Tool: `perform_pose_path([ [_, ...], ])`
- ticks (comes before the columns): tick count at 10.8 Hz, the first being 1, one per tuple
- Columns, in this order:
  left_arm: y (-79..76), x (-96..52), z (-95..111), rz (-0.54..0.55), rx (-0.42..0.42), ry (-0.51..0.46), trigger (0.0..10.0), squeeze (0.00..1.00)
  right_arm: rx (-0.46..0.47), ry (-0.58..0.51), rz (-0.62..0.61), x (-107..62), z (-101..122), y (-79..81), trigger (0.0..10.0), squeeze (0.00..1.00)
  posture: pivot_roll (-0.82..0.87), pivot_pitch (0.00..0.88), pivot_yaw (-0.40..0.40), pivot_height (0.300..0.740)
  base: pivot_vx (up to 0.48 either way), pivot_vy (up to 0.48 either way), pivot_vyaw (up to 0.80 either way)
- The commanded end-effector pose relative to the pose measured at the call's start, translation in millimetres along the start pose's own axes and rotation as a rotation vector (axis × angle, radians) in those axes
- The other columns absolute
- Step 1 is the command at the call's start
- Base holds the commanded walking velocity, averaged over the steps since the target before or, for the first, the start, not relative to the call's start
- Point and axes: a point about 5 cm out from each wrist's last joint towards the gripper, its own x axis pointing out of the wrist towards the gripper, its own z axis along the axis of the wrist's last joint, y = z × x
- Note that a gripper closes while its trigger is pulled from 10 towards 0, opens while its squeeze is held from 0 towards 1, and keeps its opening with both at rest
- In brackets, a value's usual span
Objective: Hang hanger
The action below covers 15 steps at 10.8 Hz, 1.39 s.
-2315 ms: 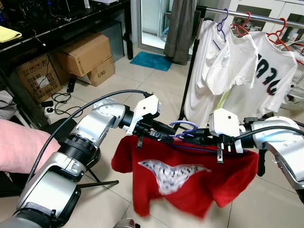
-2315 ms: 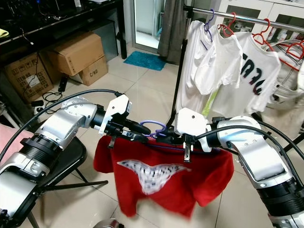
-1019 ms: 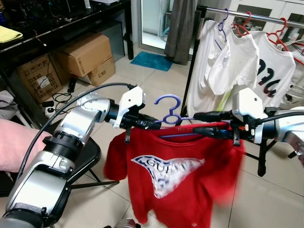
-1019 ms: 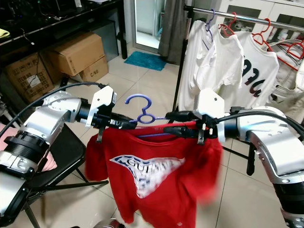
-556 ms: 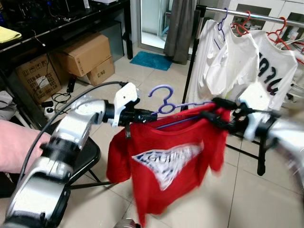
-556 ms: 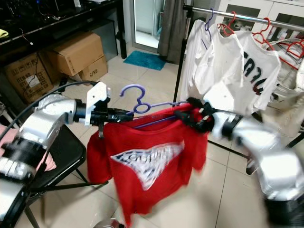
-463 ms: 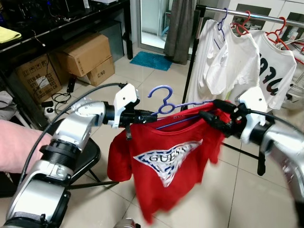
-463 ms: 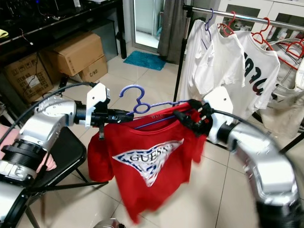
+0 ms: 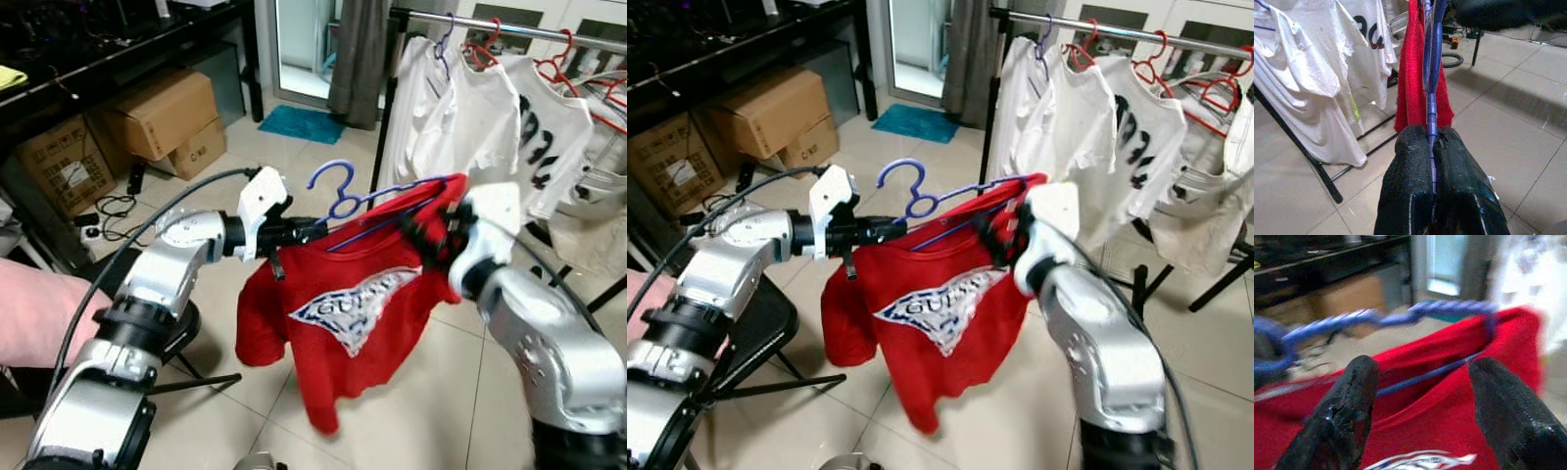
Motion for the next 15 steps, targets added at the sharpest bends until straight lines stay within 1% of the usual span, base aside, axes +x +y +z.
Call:
perform_pose_path([
  [1,0.5,-2.3,9.9,0.015,0.021,-0.040,0.0,0.00,-0.032,-0.009,-0.085,0.8,3.4,-6.9,10.0,0.00,0.09,0.035,0.030,0.740,0.000,0.000,0.00],
  [2,-1.0,-2.1,9.2,0.013,0.018,-0.040,0.0,0.00,-0.030,-0.019,-0.104,2.2,5.2,-6.1,10.0,0.00,0.09,0.035,0.026,0.740,0.000,0.000,0.00],
  [3,-3.0,-1.9,9.4,0.006,0.009,-0.047,0.0,0.00,-0.056,-0.030,-0.108,4.2,7.6,-3.6,10.0,0.00,0.09,0.034,0.025,0.740,0.000,0.000,0.00],
  [4,-4.8,-1.8,10.3,-0.003,0.002,-0.054,0.0,0.00,-0.075,-0.038,-0.112,5.8,8.8,-2.3,8.1,0.00,0.09,0.033,0.025,0.740,0.000,0.000,0.00],
  [5,-7.5,-2.1,11.5,-0.020,-0.005,-0.060,0.0,0.00,-0.095,-0.046,-0.116,8.0,9.8,-1.6,2.3,0.00,0.09,0.034,0.026,0.740,0.000,0.000,0.00],
  [6,-11.6,-3.6,11.6,-0.050,-0.015,-0.063,0.0,0.00,-0.093,-0.058,-0.138,8.8,10.7,-4.0,0.0,0.00,0.09,0.035,0.026,0.740,0.000,0.000,0.00],
  [8,-16.3,-8.2,10.2,-0.069,-0.024,-0.058,0.0,0.00,-0.092,-0.069,-0.173,10.0,11.7,-10.3,0.0,0.00,0.09,0.035,0.026,0.740,0.000,0.000,0.00],
  [12,-19.0,-16.4,11.4,-0.080,-0.035,-0.052,0.0,0.00,-0.124,-0.051,-0.197,11.2,9.0,-18.7,0.0,0.00,0.09,0.037,0.024,0.740,0.000,0.000,0.00],
  [15,-15.2,-18.3,12.5,-0.053,-0.032,-0.048,0.0,0.00,-0.138,-0.032,-0.195,11.1,6.5,-19.7,0.0,0.00,0.09,0.037,0.027,0.740,0.000,0.000,0.00],
])
